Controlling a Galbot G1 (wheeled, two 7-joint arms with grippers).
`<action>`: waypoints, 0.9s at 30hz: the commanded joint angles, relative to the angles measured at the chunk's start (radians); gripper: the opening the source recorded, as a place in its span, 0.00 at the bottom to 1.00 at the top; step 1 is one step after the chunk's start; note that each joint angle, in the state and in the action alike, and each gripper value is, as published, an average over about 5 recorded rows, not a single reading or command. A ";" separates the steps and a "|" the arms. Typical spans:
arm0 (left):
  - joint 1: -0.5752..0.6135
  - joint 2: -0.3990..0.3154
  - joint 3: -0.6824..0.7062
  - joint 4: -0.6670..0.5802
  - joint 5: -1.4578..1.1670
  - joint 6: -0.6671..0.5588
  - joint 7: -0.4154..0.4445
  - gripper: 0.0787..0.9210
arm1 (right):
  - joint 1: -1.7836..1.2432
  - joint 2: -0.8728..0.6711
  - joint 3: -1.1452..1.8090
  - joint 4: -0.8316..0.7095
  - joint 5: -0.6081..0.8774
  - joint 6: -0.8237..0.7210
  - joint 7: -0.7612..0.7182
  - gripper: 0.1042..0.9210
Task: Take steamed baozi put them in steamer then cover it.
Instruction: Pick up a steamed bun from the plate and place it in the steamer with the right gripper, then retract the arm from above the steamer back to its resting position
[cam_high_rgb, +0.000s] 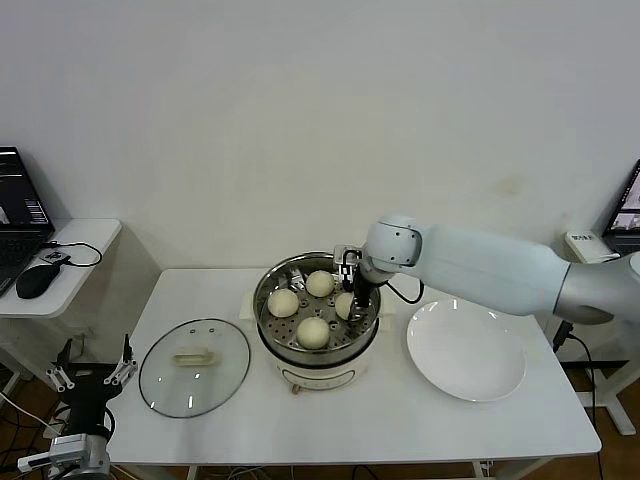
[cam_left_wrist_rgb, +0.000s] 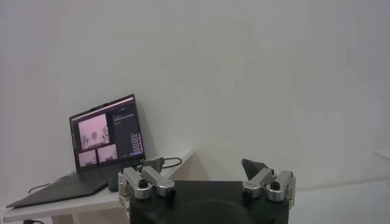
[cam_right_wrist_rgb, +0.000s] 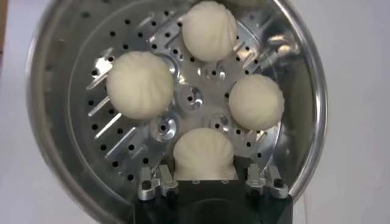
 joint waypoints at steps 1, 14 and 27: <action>-0.001 0.001 -0.002 -0.002 0.000 0.001 0.000 0.88 | -0.027 0.003 0.034 -0.011 -0.021 -0.015 0.019 0.63; -0.006 0.004 -0.004 0.001 -0.001 0.003 0.003 0.88 | 0.022 -0.204 0.197 0.185 0.070 -0.015 0.073 0.88; -0.014 0.014 0.007 0.040 0.014 -0.005 0.004 0.88 | -0.902 -0.568 0.990 0.526 0.155 0.424 0.666 0.88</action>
